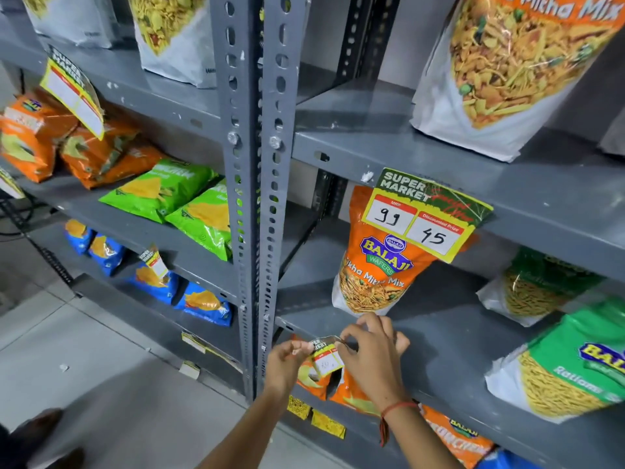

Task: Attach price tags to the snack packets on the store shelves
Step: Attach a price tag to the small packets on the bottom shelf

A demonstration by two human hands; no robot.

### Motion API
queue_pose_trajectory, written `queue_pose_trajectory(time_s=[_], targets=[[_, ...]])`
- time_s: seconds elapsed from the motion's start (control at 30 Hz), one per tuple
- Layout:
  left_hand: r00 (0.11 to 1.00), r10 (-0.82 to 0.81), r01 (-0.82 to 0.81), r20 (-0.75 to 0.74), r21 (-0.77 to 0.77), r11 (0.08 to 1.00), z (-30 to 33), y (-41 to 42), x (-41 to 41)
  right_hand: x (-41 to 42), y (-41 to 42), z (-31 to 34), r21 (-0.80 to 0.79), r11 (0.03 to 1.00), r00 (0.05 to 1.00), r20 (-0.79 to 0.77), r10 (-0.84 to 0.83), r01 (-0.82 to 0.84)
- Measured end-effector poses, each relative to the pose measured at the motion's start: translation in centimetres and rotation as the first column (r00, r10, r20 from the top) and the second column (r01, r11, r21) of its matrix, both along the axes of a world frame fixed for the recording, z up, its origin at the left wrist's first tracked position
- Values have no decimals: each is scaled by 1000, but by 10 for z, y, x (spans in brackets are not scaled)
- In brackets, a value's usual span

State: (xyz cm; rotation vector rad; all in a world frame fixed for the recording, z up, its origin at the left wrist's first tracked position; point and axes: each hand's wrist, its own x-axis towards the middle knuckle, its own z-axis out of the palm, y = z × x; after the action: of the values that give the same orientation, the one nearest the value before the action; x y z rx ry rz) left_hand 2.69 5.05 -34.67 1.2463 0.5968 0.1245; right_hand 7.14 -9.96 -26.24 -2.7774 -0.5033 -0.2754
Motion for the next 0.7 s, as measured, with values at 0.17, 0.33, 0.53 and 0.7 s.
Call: queue_pose_trajectory(time_s=[0.17, 0.33, 0.53, 0.7], targets=[[998, -62, 61, -20, 622, 780, 25, 25, 4, -5, -2, -3, 37, 997, 998, -21, -61, 62], [997, -63, 72, -49, 894, 441, 31, 30, -2, -17, -6, -18, -2, 997, 997, 6, -80, 80], [975, -66, 221, -212, 954, 201, 15, 17, -10, -33, -7, -32, -170, 982, 995, -40, -90, 82], [979, -66, 204, -195, 961, 186, 5, 13, -13, -39, -8, -39, -195, 975, 994, -10, -107, 103]])
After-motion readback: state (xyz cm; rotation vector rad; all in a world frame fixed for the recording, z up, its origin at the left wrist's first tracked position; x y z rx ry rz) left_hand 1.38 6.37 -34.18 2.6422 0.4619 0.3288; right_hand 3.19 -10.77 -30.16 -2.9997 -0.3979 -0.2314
